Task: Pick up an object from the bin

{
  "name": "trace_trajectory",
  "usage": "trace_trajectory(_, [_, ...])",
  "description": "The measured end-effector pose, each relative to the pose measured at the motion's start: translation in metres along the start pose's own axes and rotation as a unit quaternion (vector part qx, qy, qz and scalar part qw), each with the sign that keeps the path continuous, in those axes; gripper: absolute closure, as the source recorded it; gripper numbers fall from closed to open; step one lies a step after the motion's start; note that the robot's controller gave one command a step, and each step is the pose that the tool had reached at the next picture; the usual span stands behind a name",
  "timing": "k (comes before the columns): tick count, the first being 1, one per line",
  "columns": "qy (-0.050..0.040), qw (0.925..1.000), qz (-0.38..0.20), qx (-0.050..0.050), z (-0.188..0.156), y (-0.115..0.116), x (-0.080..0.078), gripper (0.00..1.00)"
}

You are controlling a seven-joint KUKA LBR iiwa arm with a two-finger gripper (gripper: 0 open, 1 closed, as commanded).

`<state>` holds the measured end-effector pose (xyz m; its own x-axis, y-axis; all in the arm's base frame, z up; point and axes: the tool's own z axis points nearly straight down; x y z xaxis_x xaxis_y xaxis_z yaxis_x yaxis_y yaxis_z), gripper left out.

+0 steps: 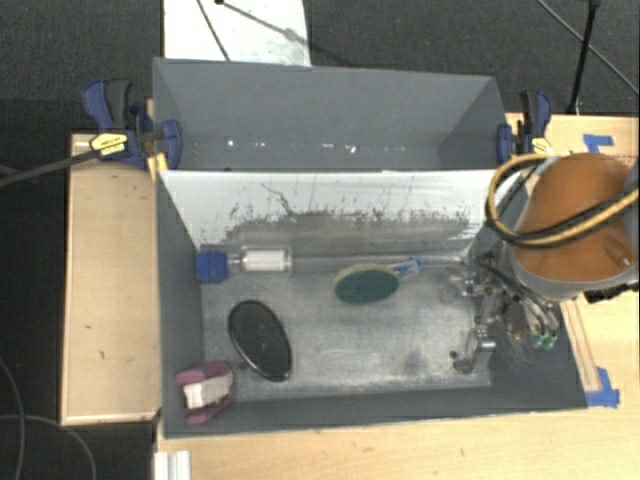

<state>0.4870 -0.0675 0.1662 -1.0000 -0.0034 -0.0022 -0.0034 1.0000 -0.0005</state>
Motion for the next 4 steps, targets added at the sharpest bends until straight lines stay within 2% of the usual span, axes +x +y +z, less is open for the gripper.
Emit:
trace_trajectory(1, [0.0,1.0,-0.001,0.0,0.0,0.0,0.0,1.0])
trace_trajectory(2, [0.0,1.0,-0.001,0.0,0.0,0.0,0.0,0.0])
trace_trajectory(3, [-0.0025,0.9995,-0.032,-0.002,0.003,0.08,-0.049,0.0])
trace_trajectory(4, [-0.0031,0.9999,-0.014,-0.001,0.083,0.096,-0.099,0.0])
